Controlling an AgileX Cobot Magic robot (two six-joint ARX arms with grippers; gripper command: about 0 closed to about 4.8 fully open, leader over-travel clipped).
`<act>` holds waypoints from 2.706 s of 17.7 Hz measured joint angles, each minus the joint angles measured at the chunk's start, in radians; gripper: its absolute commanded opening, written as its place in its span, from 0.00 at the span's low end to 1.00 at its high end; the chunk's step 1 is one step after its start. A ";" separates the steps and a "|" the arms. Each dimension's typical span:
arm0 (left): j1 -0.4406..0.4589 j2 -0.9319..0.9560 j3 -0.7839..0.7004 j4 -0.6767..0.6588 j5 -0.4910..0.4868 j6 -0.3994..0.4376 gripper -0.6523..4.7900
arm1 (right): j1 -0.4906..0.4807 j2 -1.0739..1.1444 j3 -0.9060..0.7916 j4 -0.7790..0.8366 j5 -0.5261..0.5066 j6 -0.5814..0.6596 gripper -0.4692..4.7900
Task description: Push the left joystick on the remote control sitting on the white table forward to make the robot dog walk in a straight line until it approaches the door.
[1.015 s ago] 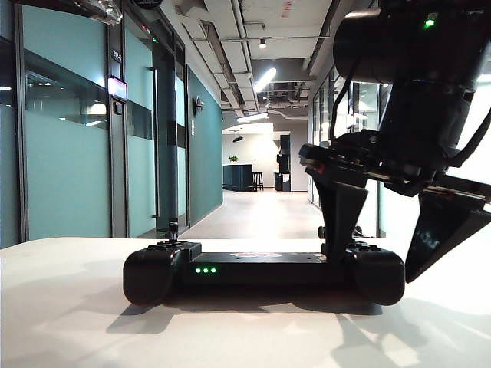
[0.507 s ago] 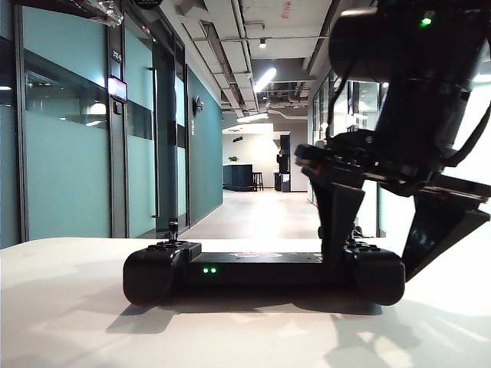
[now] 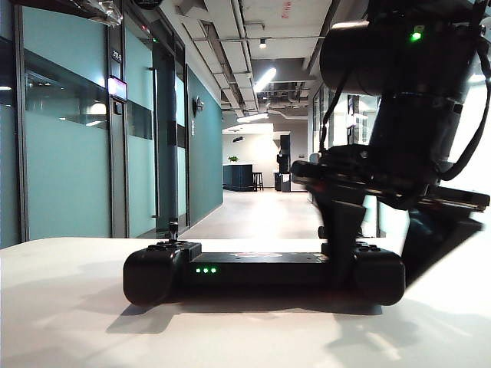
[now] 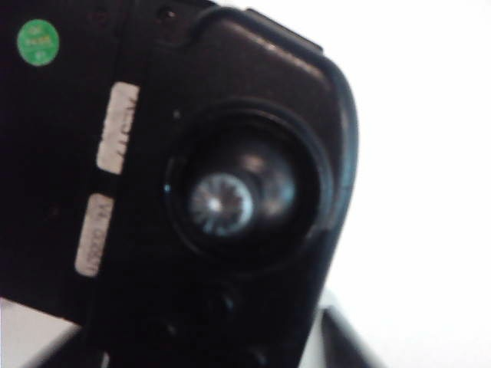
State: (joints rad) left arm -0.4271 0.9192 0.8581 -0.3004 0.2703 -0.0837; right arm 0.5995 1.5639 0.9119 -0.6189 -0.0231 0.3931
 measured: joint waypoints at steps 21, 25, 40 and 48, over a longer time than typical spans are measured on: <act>0.000 0.317 0.000 -0.004 0.194 0.159 0.11 | 0.000 -0.002 0.009 -0.024 0.025 0.184 0.19; 0.000 0.382 0.000 -0.022 0.194 0.238 0.11 | 0.000 0.006 0.054 -0.090 0.097 0.169 0.19; -0.043 0.492 0.000 0.056 0.242 0.300 0.11 | -0.001 0.042 0.076 -0.105 0.091 0.149 0.19; -0.042 0.554 -0.003 0.060 0.279 0.366 0.11 | 0.000 0.043 0.077 -0.105 0.092 0.183 0.19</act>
State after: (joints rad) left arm -0.4694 1.4734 0.8555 -0.2405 0.5495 0.2825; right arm 0.5991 1.6073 0.9890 -0.7242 0.0692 0.5762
